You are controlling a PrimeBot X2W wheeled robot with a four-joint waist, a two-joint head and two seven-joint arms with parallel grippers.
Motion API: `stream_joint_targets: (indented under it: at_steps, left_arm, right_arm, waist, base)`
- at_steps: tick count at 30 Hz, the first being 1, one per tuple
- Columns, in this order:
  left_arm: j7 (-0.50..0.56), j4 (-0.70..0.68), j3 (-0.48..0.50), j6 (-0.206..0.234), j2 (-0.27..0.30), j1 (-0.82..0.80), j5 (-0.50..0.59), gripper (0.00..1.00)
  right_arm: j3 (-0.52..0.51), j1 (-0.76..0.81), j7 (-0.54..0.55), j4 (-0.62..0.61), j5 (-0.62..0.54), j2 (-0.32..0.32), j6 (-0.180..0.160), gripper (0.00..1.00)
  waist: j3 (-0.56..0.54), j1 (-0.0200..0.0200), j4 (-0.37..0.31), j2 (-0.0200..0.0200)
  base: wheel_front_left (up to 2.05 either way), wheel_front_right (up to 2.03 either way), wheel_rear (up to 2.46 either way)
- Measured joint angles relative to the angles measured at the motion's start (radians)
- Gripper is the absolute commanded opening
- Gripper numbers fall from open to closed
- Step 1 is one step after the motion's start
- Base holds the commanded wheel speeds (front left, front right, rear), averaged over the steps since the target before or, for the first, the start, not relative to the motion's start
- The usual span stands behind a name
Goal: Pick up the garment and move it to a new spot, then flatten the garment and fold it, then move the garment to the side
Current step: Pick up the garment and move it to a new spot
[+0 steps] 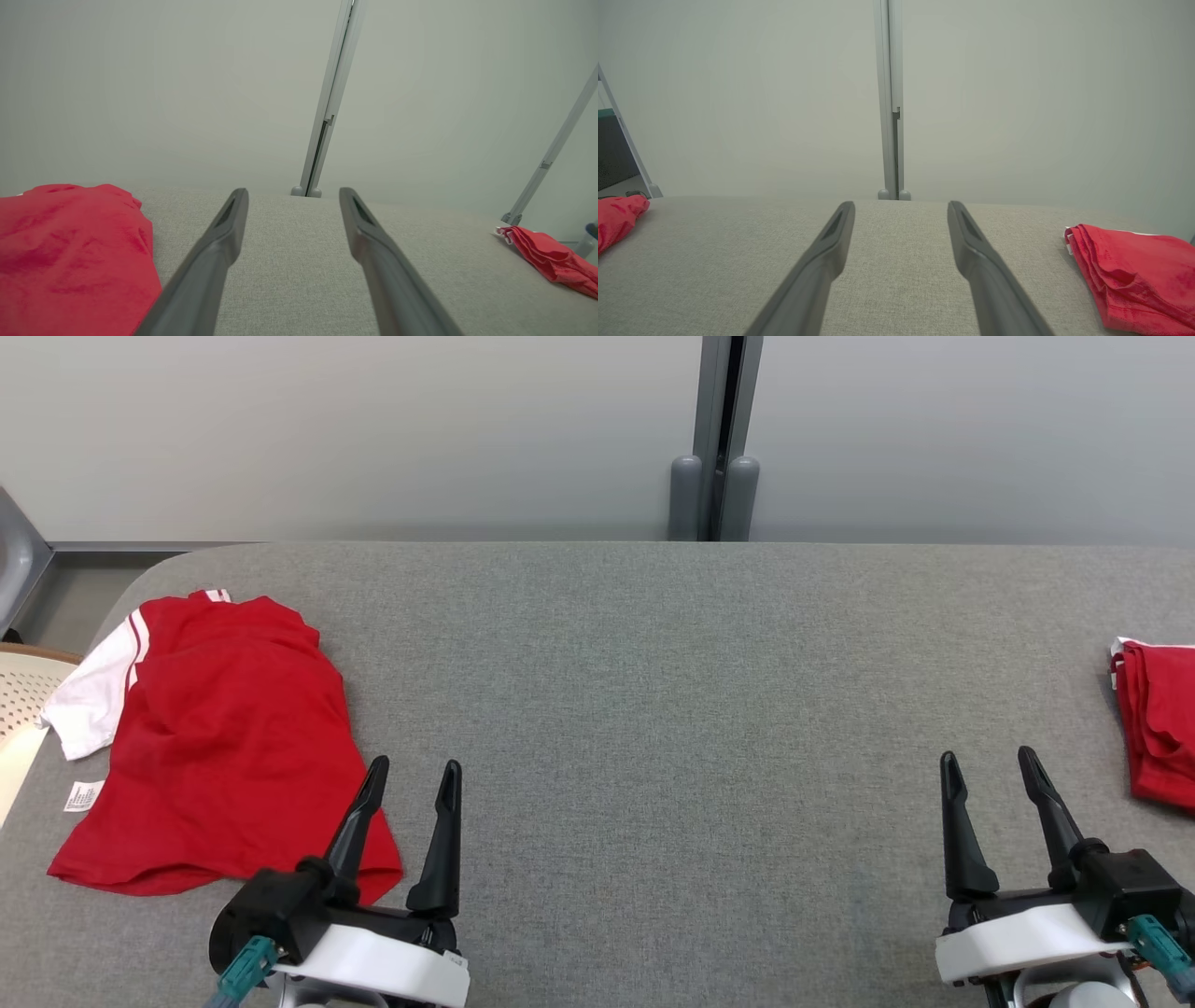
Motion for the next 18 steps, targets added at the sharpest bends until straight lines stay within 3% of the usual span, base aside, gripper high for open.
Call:
stream_joint_targets:
  at_steps: [10, 18]
  left_arm:
    - [0.000, 0.001, -0.003, 0.001, 0.000, -0.005, -0.008, 1.00]
    - [0.000, 0.004, -0.002, 0.003, 0.000, -0.014, -0.009, 1.00]
  right_arm:
    - [-0.006, 0.002, 0.000, -0.015, 0.018, 0.002, 0.000, 1.00]
    - [0.048, 0.002, 0.000, -0.012, 0.026, 0.002, 0.000, 1.00]
  waist:
    - [0.006, 0.0000, 0.018, 0.0000]
    - [0.015, 0.0000, 0.091, 0.0000]
  base:
    - [0.00, 0.00, 0.00]
    - [0.00, 0.00, 0.00]
